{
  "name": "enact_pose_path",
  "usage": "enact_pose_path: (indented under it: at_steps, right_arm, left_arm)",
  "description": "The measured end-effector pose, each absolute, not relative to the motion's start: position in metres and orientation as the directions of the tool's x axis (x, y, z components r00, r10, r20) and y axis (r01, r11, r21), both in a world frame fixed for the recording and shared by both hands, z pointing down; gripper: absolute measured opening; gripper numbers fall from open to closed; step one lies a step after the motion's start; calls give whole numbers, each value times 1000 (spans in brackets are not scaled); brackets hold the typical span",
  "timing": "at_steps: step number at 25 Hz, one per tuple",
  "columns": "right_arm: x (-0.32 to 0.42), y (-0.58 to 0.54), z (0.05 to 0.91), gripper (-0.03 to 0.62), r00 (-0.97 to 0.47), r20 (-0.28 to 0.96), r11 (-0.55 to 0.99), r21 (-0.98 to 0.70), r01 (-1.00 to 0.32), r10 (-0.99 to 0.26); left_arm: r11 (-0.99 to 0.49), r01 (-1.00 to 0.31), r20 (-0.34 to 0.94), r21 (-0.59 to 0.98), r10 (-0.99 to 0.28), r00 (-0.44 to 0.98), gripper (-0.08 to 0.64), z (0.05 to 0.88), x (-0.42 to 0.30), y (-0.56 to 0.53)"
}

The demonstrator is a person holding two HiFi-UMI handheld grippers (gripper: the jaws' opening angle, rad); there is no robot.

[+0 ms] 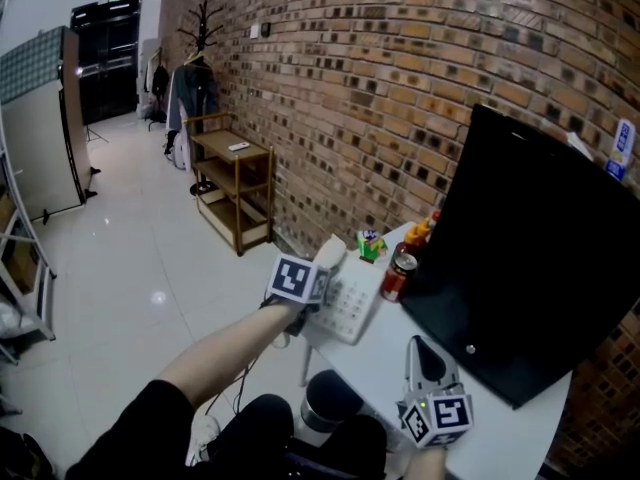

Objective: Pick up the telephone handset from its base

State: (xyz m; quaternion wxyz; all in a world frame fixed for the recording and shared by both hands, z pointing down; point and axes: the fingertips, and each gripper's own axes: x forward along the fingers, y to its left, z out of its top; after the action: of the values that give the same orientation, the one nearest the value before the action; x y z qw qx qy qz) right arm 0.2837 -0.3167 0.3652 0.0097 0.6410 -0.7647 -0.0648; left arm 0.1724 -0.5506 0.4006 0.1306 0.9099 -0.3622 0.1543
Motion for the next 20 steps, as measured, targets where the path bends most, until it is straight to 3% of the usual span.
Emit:
enact_pose_path:
  at_steps: [8, 20]
  right_arm:
    - [282, -315, 363, 8, -154, -55, 147, 113, -983, -986]
    - [293, -318, 365, 8, -127, -31, 122, 128, -984, -991]
  left_arm:
    - [-736, -667, 308, 119, -611, 729, 233, 386, 165, -541]
    - [-763, -558, 86, 325, -564, 821, 222, 353, 117, -520]
